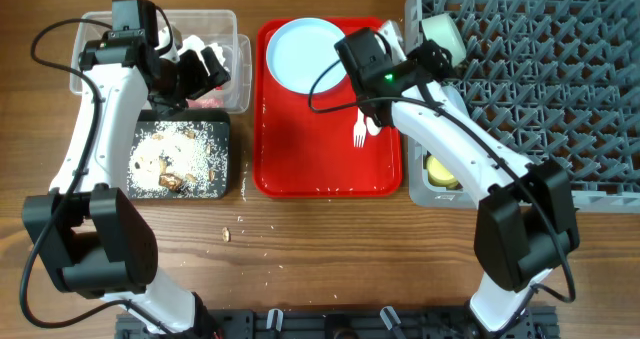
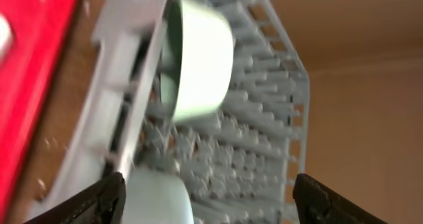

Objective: Sort waste into correct bins and load items into the dishwasher rack

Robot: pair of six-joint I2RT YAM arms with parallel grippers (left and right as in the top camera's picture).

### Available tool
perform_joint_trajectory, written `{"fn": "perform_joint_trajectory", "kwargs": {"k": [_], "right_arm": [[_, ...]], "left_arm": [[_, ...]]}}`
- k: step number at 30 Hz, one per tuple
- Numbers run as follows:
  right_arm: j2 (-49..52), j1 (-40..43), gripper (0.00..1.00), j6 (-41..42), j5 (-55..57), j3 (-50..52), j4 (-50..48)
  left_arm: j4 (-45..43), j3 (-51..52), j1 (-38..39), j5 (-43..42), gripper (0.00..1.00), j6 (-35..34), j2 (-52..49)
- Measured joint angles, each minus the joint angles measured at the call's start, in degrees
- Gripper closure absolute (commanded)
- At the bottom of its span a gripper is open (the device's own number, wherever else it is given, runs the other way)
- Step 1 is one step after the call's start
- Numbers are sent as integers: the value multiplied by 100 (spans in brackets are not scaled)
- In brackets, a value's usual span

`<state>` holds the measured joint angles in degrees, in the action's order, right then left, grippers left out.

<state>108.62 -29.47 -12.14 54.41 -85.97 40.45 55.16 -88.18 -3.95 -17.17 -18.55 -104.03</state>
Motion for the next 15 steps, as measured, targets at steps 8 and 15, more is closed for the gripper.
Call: {"fn": "perform_joint_trajectory", "kwargs": {"k": [8, 15], "right_arm": [[-555, 81, 0, 11, -3093, -142, -1102], [-603, 63, 0, 1156, -7213, -153, -31]], "left_arm": [[-2, 0, 0, 0, 0, 0, 0], [-4, 0, 0, 0, 0, 0, 0]]}}
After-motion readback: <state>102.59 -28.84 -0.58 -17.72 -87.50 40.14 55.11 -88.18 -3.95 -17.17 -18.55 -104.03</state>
